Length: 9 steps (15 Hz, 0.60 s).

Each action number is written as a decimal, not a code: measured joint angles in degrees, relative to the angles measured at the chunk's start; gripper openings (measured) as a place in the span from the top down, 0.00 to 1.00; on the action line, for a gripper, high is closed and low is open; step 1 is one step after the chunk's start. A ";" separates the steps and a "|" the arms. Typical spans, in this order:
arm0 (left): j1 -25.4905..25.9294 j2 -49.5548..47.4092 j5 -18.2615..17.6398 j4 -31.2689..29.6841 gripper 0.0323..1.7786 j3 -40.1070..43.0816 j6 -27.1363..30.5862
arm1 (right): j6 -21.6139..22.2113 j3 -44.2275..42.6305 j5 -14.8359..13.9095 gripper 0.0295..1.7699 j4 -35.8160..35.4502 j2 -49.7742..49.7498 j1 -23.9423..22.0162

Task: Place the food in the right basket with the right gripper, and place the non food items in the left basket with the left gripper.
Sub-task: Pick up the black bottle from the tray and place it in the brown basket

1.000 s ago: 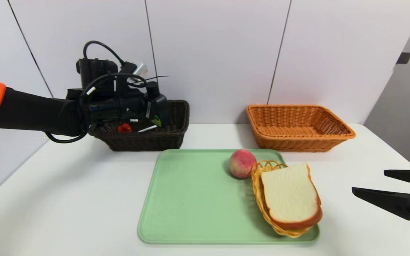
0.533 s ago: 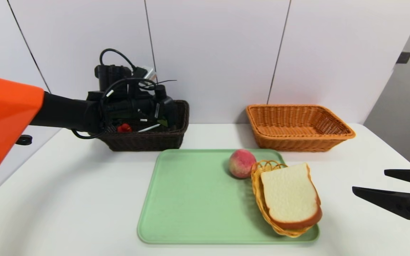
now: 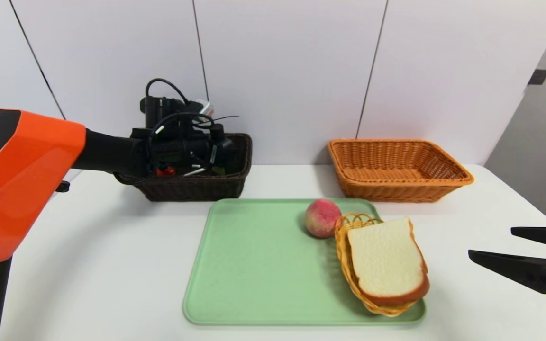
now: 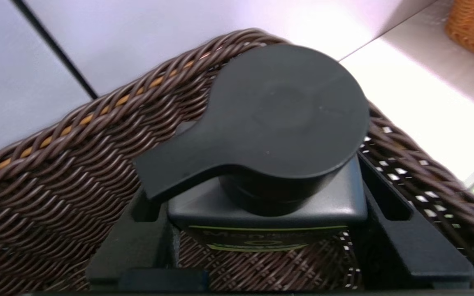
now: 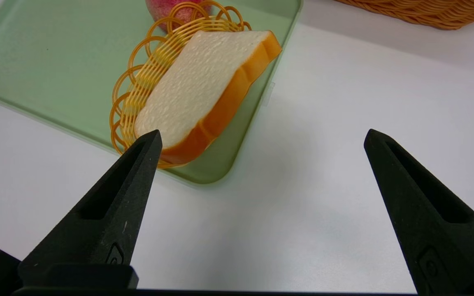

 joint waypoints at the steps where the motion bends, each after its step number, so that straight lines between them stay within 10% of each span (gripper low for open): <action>1: 0.00 0.23 -0.02 -0.06 0.32 -0.13 -0.02 | 0.02 0.00 0.00 0.04 0.05 0.00 0.00; 9: 0.21 -1.68 -0.05 -0.46 0.14 2.39 -0.13 | 0.11 0.30 -0.10 0.04 0.06 -0.44 -0.02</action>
